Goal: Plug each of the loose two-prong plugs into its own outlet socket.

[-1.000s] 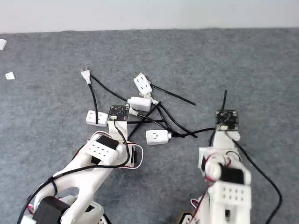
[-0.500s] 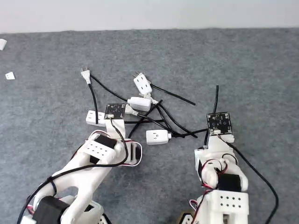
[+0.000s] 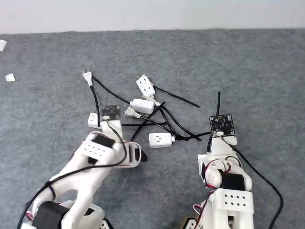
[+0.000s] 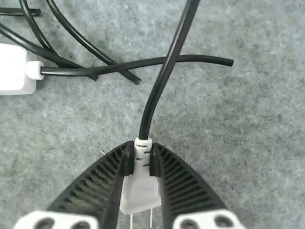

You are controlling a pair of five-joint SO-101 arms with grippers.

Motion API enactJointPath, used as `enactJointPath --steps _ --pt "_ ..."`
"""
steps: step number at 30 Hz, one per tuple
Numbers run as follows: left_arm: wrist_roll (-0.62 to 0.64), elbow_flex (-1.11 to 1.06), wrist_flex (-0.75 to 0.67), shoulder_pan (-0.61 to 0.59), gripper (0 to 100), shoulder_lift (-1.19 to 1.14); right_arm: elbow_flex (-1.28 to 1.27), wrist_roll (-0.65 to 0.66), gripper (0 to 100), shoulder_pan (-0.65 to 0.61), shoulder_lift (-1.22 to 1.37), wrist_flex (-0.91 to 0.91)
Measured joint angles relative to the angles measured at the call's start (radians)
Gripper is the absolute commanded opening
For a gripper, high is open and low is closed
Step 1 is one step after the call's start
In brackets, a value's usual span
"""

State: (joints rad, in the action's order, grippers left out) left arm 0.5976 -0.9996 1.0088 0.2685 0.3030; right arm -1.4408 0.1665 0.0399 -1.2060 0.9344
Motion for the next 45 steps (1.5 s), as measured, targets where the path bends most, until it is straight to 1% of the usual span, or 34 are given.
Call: enactJointPath --steps 4,7,10,12,13,16,18,23,26,30,34,39,42,45 --pt "-0.011 0.097 0.169 -0.098 34 0.000 0.000 0.000 0.8 0.000 0.000 0.000" --pt "-0.112 0.129 0.230 -0.216 34 0.000 0.002 0.015 0.8 -0.008 0.000 0.000" --pt "-0.315 0.132 0.247 -0.368 34 0.000 0.005 0.078 0.8 -0.071 0.000 0.000" --pt "-0.460 0.107 0.224 -0.450 34 0.000 0.028 0.129 0.9 -0.144 0.000 0.006" --pt "-0.529 0.077 0.192 -0.466 34 0.000 0.051 0.160 0.9 -0.186 0.000 0.021" --pt "-0.707 -0.028 0.081 -0.466 34 0.000 0.138 0.247 0.9 -0.330 0.000 0.092" --pt "-0.779 -0.040 0.075 -0.436 34 0.000 0.210 0.287 0.9 -0.407 0.000 0.135" --pt "-0.804 -0.055 0.064 -0.408 33 0.000 0.394 0.338 0.9 -0.577 0.000 0.201" --pt "-0.804 -0.055 0.060 -0.399 27 0.000 0.493 0.338 0.9 -0.637 0.048 0.227" --pt "-0.833 -0.072 0.058 -0.344 20 0.002 0.615 0.336 0.9 -0.697 0.160 0.245" --pt "-0.848 -0.074 0.055 -0.304 16 0.002 0.700 0.319 0.9 -0.776 0.262 0.245" --pt "-0.850 -0.075 0.044 -0.293 13 0.008 0.744 0.247 0.9 -0.901 0.339 0.224" --pt "-0.852 -0.075 0.044 -0.273 13 0.012 0.741 0.226 0.9 -0.910 0.367 0.158" --pt "-0.852 -0.086 0.044 -0.247 13 0.020 0.690 0.206 0.9 -0.891 0.382 0.087"
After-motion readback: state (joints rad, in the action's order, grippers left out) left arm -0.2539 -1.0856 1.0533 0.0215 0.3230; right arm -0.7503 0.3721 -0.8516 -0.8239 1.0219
